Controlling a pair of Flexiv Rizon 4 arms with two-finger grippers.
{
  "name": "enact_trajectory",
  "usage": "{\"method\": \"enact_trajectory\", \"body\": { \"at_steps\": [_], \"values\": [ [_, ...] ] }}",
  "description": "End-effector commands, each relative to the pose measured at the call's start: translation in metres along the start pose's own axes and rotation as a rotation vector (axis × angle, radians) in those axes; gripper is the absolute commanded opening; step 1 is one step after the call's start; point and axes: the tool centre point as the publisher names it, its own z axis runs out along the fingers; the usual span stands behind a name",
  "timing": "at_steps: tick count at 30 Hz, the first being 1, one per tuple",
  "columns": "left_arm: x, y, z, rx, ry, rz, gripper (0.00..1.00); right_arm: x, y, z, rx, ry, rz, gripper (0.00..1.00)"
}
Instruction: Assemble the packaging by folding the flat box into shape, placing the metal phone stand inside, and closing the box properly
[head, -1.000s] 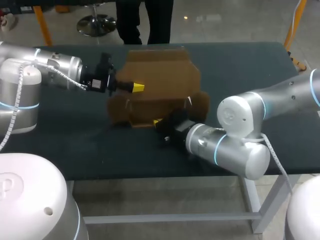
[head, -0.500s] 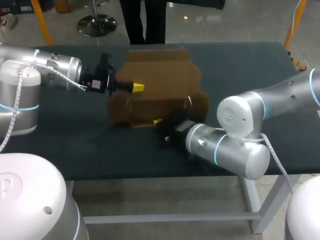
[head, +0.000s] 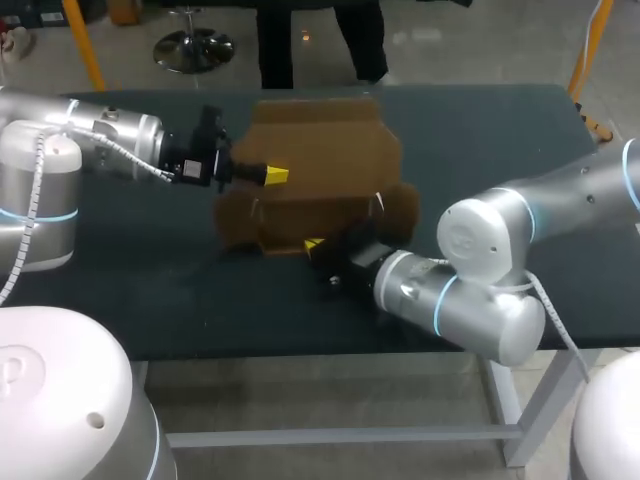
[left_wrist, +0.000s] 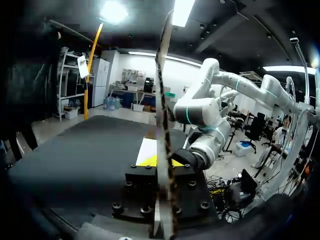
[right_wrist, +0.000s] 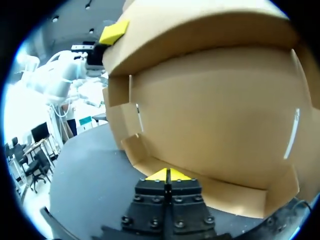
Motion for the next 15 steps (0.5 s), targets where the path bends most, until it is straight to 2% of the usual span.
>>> {"method": "enact_trajectory", "body": {
  "at_steps": [1,9,15],
  "values": [
    [0.001,0.001,0.0,-0.002,-0.001,0.0,0.0,-0.001,0.003,-0.025,-0.019,0.028,-0.004,0.0],
    [0.001,0.001,0.0,-0.002,-0.001,0.0,0.0,0.003,0.006,-0.069,-0.021,0.115,0.007,0.0],
    [0.001,0.001,0.0,-0.002,-0.001,0.0,0.0,0.002,0.005,-0.101,0.003,0.215,-0.004,0.0]
  ]
}}
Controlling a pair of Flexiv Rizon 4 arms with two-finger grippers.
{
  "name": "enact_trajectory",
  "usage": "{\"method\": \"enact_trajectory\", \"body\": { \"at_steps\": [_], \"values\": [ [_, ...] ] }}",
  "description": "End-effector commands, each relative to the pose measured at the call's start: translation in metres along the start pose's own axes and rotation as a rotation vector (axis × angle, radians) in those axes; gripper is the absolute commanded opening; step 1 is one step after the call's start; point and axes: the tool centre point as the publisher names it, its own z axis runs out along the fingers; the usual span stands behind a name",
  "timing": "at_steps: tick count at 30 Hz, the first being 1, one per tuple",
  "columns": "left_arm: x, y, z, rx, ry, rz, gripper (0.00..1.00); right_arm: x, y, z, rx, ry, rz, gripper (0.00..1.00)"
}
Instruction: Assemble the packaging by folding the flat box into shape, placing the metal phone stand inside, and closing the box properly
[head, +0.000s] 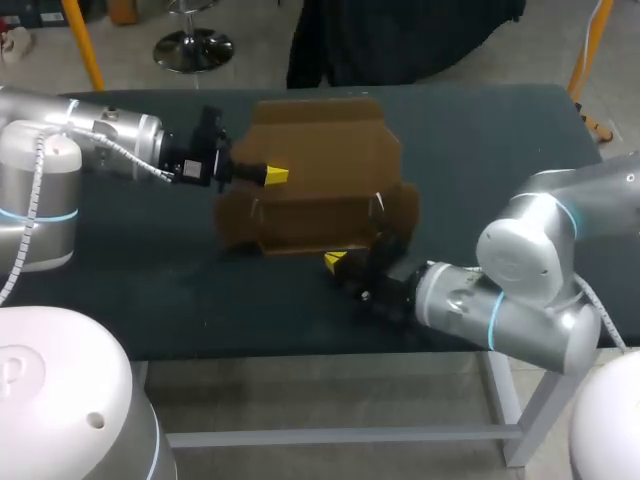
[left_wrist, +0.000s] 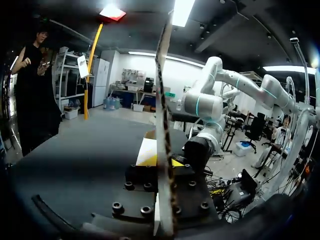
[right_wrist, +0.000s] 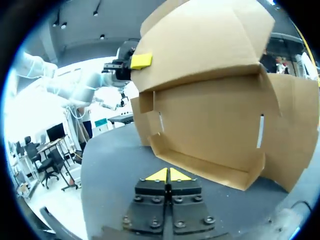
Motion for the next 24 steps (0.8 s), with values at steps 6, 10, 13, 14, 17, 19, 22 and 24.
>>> {"method": "enact_trajectory", "body": {
  "at_steps": [6,10,13,14,17,19,22,24],
  "values": [
    [0.0,0.002,0.0,-0.001,0.0,0.0,0.0,-0.007,0.004,-0.065,0.038,0.171,-0.035,0.0],
    [0.0,0.002,0.0,-0.001,0.0,0.0,0.0,-0.012,0.0,-0.084,0.063,0.193,-0.069,0.0],
    [0.0,0.002,0.0,-0.001,0.0,0.0,0.0,-0.02,-0.004,-0.1,0.077,0.208,-0.08,0.06],
    [0.0,0.002,0.0,-0.001,0.0,0.0,0.0,-0.023,-0.005,-0.105,0.08,0.214,-0.082,0.09],
    [0.0,0.002,0.0,-0.001,0.0,0.0,0.0,-0.034,-0.007,-0.117,0.077,0.228,-0.077,0.19],
    [0.0,0.002,0.0,-0.001,0.0,0.0,0.0,-0.041,-0.007,-0.123,0.073,0.234,-0.074,0.24],
    [0.0,0.002,0.0,-0.001,0.0,0.0,0.0,-0.052,-0.006,-0.131,0.068,0.234,-0.079,0.37],
    [0.0,0.002,0.0,-0.001,0.0,0.0,0.0,-0.061,-0.004,-0.136,0.067,0.228,-0.086,0.41]
  ]
}}
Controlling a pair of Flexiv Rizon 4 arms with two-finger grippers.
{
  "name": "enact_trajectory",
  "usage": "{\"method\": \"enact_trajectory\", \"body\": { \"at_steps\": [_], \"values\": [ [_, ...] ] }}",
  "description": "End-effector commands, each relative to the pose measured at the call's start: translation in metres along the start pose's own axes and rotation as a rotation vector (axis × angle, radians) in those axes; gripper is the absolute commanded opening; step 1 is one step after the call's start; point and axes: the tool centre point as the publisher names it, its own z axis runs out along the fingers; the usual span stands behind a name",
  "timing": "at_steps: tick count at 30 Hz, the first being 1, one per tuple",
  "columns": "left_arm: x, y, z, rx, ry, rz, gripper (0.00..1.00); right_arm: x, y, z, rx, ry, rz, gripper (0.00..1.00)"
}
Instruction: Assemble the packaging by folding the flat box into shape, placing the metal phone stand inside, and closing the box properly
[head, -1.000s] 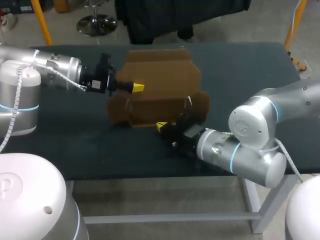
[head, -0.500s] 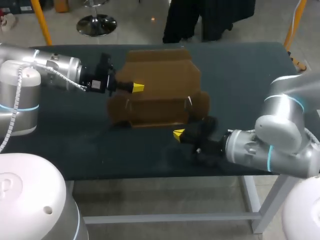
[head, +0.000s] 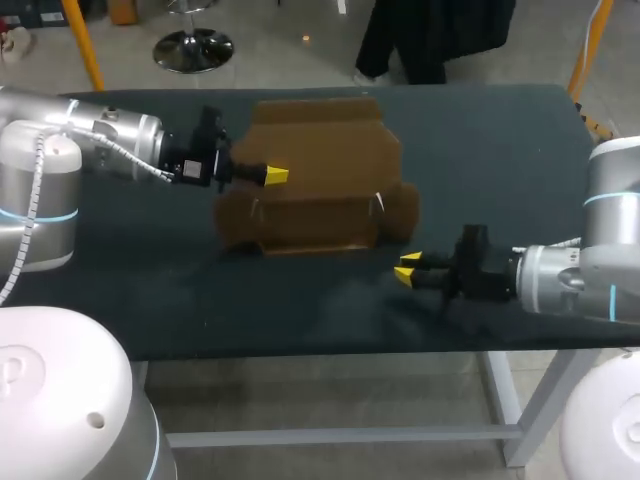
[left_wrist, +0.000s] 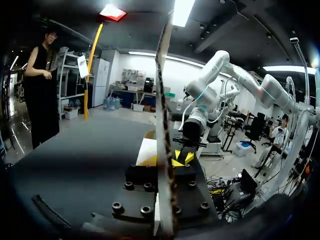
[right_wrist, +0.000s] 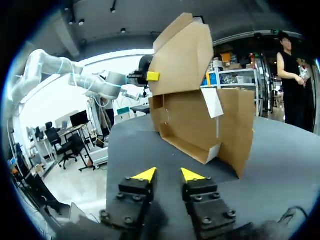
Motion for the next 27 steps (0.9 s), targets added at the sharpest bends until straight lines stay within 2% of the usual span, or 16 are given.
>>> {"method": "enact_trajectory", "body": {
  "at_steps": [1,4,7,9,11,18,19,27],
  "values": [
    [0.0,0.001,0.0,-0.001,0.0,0.0,0.0,-0.01,-0.001,-0.027,-0.015,0.031,-0.007,0.44],
    [0.0,0.001,0.0,-0.001,0.0,0.0,0.0,-0.017,0.001,-0.03,0.0,0.033,-0.032,0.49],
    [0.0,0.001,0.0,-0.001,0.0,0.0,0.0,-0.026,0.003,-0.036,0.013,0.034,-0.081,0.62],
    [0.0,0.001,0.0,-0.001,0.0,0.0,0.0,-0.03,0.003,-0.041,0.022,0.019,-0.116,0.63],
    [0.0,0.001,0.0,-0.001,0.0,0.0,0.0,-0.038,0.003,-0.044,0.022,0.005,-0.135,0.7],
    [0.0,0.001,0.0,-0.001,0.0,0.0,0.0,-0.065,0.004,-0.039,0.013,-0.035,-0.188,0.7],
    [0.0,0.001,0.0,-0.001,0.0,0.0,0.0,-0.068,0.004,-0.037,0.013,-0.046,-0.193,0.72],
    [0.0,0.001,0.0,-0.001,0.0,0.0,0.0,-0.092,0.012,-0.023,0.012,-0.049,-0.217,0.73]
  ]
}}
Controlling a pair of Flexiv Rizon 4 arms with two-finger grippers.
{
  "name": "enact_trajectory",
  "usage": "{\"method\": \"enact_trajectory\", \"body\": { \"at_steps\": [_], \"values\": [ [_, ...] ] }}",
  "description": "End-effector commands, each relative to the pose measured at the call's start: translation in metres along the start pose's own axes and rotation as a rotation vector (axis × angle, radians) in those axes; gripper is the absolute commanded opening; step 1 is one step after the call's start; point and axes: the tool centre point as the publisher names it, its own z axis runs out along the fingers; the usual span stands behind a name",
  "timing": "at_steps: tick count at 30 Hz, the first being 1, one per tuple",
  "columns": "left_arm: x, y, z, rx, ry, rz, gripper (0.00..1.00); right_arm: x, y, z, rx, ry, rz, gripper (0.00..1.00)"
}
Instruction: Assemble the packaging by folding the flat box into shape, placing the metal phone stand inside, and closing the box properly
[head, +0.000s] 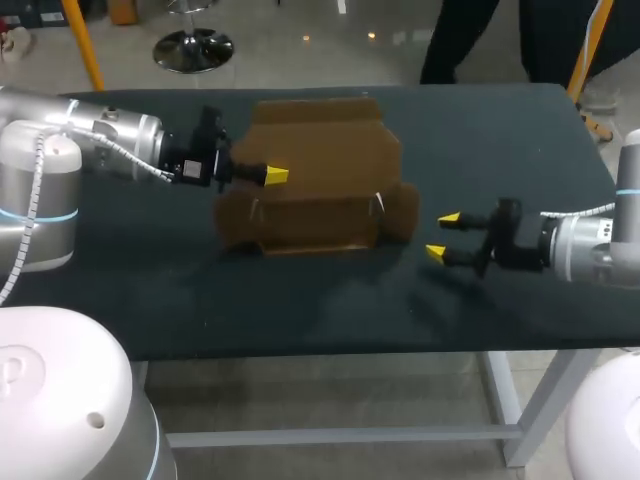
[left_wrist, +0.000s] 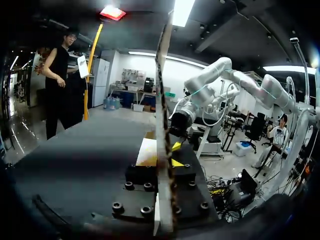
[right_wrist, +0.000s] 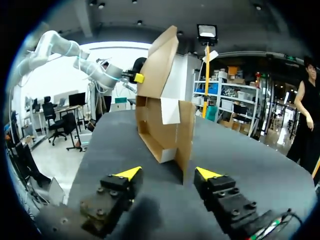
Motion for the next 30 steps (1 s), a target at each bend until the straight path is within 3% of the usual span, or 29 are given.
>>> {"method": "enact_trajectory", "body": {
  "at_steps": [1,9,16,19,23,25,30],
  "values": [
    [0.0,0.001,0.0,-0.001,0.0,0.0,0.0,-0.013,-0.003,0.016,0.0,0.014,-0.004,0.73],
    [0.0,0.001,0.0,-0.001,0.0,0.0,0.0,-0.034,0.001,0.038,-0.024,0.033,-0.005,0.73],
    [0.0,0.001,0.0,-0.001,0.0,0.0,0.0,-0.046,0.007,0.056,-0.039,0.032,-0.009,0.61],
    [0.0,0.001,0.0,-0.001,0.0,0.0,0.0,-0.047,0.009,0.063,-0.048,0.035,-0.008,0.51],
    [0.0,0.001,0.0,-0.001,0.0,0.0,0.0,-0.046,0.012,0.07,-0.054,0.035,-0.01,0.46],
    [0.0,0.001,0.0,-0.001,0.0,0.0,0.0,-0.044,0.013,0.072,-0.057,0.033,-0.011,0.38],
    [0.0,0.001,0.0,-0.001,0.0,0.0,0.0,-0.04,0.013,0.075,-0.066,0.023,-0.008,0.07]
  ]
}}
